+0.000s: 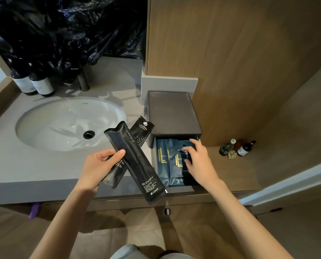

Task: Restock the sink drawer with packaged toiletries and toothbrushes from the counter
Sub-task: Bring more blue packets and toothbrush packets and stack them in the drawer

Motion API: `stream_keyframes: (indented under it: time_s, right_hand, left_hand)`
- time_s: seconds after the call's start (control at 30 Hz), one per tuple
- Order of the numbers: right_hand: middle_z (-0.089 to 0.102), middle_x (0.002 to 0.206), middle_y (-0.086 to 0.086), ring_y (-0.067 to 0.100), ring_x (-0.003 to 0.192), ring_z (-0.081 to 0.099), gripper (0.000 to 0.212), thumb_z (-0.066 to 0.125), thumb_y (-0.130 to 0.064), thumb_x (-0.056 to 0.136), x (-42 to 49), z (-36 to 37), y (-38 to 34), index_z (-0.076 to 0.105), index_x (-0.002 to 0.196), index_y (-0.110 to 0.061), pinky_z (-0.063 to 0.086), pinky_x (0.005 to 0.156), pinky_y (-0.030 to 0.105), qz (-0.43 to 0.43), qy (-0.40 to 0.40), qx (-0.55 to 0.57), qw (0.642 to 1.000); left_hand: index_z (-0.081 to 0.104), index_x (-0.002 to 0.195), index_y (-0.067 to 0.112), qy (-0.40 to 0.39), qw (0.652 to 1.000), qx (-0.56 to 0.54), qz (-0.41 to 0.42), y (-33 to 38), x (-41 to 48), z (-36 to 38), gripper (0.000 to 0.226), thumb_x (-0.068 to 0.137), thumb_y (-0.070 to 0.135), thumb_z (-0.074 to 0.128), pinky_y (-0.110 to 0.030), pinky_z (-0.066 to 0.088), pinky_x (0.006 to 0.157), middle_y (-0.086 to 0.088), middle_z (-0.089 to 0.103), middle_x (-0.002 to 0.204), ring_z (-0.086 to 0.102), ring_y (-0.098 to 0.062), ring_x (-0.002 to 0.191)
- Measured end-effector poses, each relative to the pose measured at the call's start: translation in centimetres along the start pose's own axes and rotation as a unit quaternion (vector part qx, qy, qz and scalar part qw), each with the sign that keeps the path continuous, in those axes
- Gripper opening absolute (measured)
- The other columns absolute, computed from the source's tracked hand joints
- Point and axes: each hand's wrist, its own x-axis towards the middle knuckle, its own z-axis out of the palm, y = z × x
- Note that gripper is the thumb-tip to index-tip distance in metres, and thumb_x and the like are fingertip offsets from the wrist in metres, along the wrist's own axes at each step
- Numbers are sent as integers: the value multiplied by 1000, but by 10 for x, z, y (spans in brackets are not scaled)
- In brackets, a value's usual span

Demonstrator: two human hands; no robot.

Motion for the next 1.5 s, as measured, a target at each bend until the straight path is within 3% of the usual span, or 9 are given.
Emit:
stream_keyframes:
  time_s: [0.2,0.33,0.5,0.63,0.87,1.0,1.1,1.27,1.5]
  right_hand:
    - [4,162,-7,16,150,2,78,63,-34,90,5,1,-3,17,153,-30,22,118,36,-42,-176,-31,983]
    - [-2,163,-4,22,150,-4,74,52,-42,95,13,9,3,8,153,-34,15,119,41,8,-231,6,973]
    - [7,163,1,23,150,3,73,53,-42,95,7,9,15,11,153,-32,17,120,39,15,-237,-4,971]
    - [5,163,3,22,150,5,74,57,-35,94,0,5,20,13,153,-28,24,118,39,-4,-256,-68,964]
    - [6,162,5,26,144,29,70,54,-34,95,-3,-5,18,17,153,-24,34,112,36,-34,-271,-95,957]
    - [34,155,0,17,137,41,51,54,-34,96,-2,-25,11,42,144,-22,33,112,28,-49,-191,22,980]
    - [65,120,-7,2,107,59,28,55,-28,96,-3,-47,-7,64,121,-21,41,91,5,-24,-82,201,976]
    - [74,90,-3,9,86,68,13,66,-23,87,-5,-61,-28,71,100,-24,52,81,17,24,-90,380,920]
    - [75,80,-1,12,79,71,10,72,-22,83,-8,-58,-22,74,92,-17,56,77,24,69,-96,387,914]
  left_hand:
    - [73,69,20,-1,1000,25,-7,-2,6,0,14,84,19,71,-13,48,57,7,72,64,64,-1,57]
    - [71,61,21,0,999,38,-4,-3,8,1,22,83,19,72,-7,44,50,10,69,56,60,2,51]
    - [70,54,23,-10,998,56,-3,-5,6,6,29,82,21,72,-8,43,48,10,65,53,58,1,48]
    - [72,67,16,-9,999,39,-3,-4,4,17,16,83,19,72,-11,45,49,7,69,58,62,-3,51]
    - [74,76,14,1,999,31,-7,5,3,41,11,83,23,71,-13,47,50,5,72,63,63,-5,53]
    - [76,75,15,4,1000,21,-5,10,2,55,12,83,24,72,-22,48,60,-3,74,71,64,-11,60]
    - [77,71,20,4,1000,16,1,13,2,64,13,82,25,72,-23,49,65,0,75,74,66,-10,64]
    - [77,78,14,-9,1000,15,19,16,1,81,11,83,22,71,-21,53,68,-4,76,81,67,-11,71]
    - [76,77,19,-25,998,-12,48,16,-3,102,8,83,17,71,-11,50,59,6,75,71,68,-2,64]
